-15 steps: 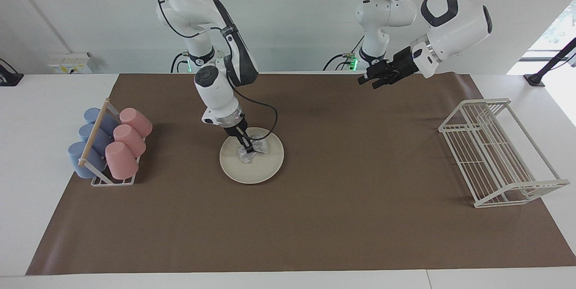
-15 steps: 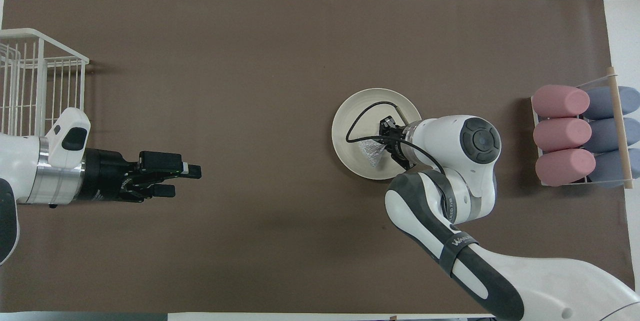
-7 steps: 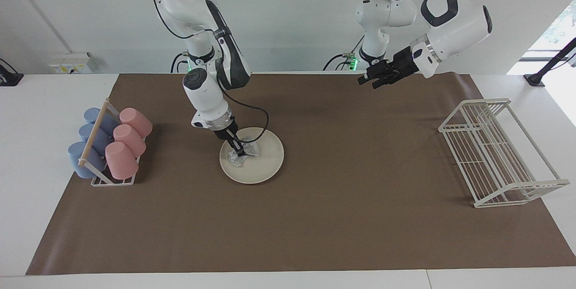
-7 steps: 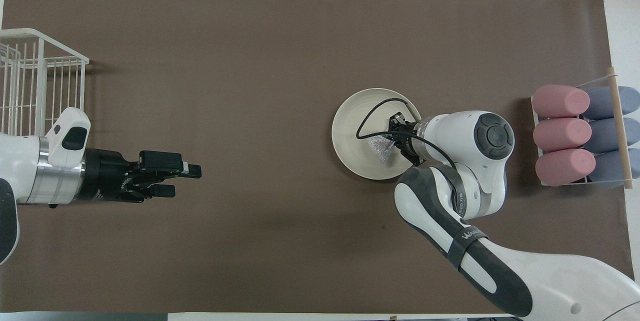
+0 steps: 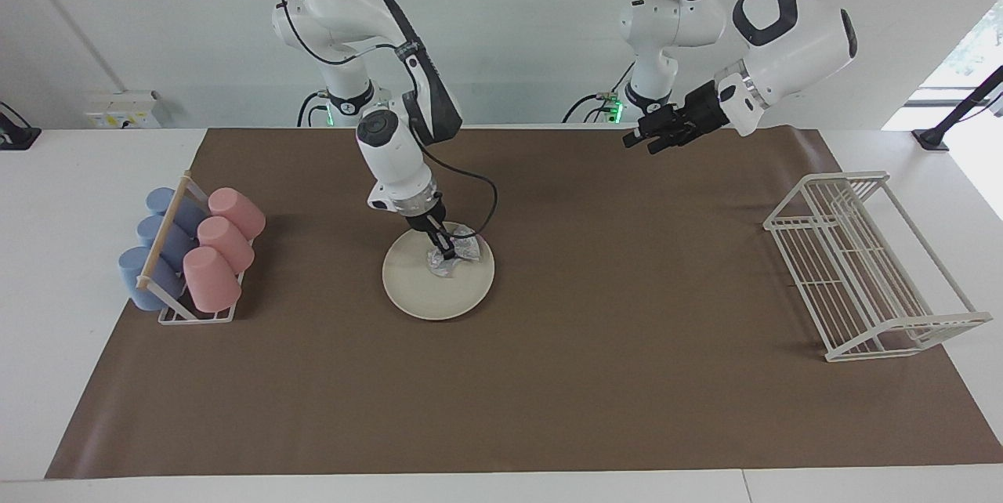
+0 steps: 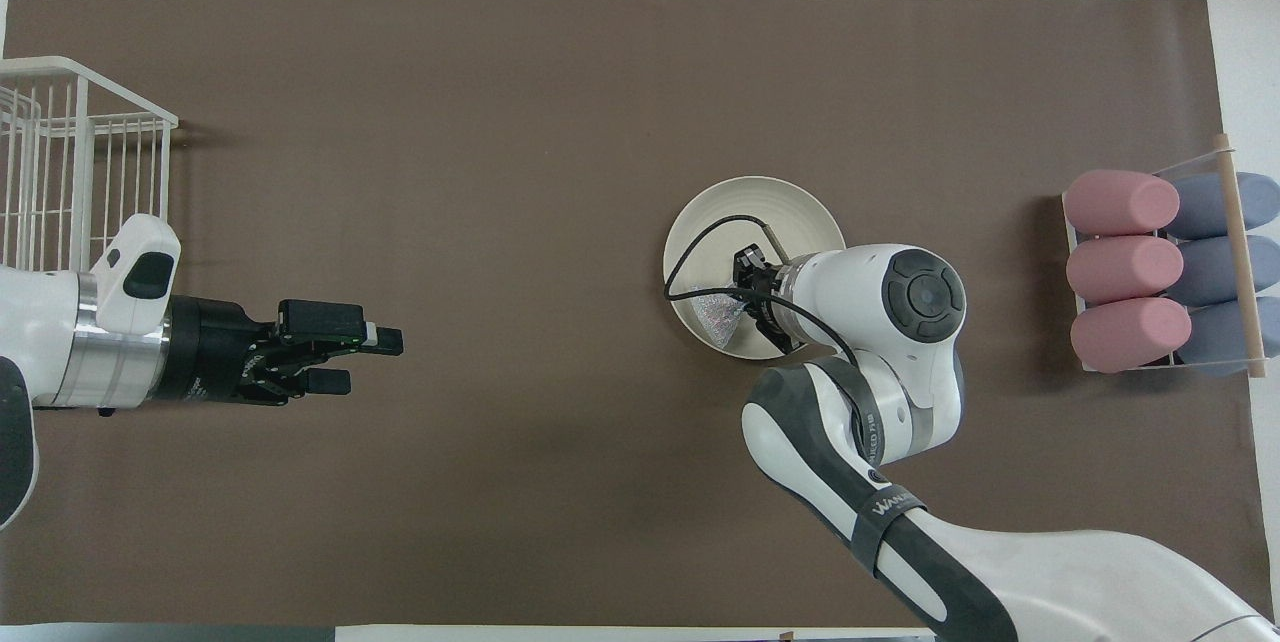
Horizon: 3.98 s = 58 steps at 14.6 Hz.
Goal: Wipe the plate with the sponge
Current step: 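Carry the sponge from the plate toward the waiting left gripper, then grasp the sponge with the left gripper while the right gripper releases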
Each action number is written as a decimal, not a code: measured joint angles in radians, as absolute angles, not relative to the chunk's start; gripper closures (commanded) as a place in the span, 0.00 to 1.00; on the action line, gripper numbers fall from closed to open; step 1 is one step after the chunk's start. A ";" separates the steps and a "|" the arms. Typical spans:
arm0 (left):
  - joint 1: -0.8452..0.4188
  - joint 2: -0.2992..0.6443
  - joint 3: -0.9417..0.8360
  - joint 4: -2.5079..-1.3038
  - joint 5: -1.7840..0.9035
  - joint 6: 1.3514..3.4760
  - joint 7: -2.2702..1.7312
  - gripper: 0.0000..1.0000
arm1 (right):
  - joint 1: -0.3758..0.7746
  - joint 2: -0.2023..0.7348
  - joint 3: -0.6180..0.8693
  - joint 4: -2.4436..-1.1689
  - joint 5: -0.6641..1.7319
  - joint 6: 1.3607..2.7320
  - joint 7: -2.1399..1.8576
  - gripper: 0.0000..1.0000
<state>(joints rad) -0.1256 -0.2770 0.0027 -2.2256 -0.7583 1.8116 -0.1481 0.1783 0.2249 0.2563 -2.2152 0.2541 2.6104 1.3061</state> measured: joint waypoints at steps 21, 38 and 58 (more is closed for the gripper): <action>-0.125 -0.265 -0.004 -2.197 -0.764 1.815 -0.190 0.00 | 0.455 0.167 0.260 -1.716 0.125 2.136 2.114 1.00; -0.131 -0.200 -0.017 -2.263 -1.145 1.816 -0.142 0.40 | 0.570 0.169 0.255 -1.686 0.059 2.103 2.232 1.00; -0.162 -0.200 -0.017 -2.268 -1.148 1.816 -0.184 1.00 | 0.549 0.169 0.252 -1.685 0.057 2.100 2.207 0.00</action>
<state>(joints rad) -0.1623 -0.1997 -0.0166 -2.2682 -1.1482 1.8164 -0.1838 0.5489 0.1688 0.2516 -1.6846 0.0566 2.1000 2.2069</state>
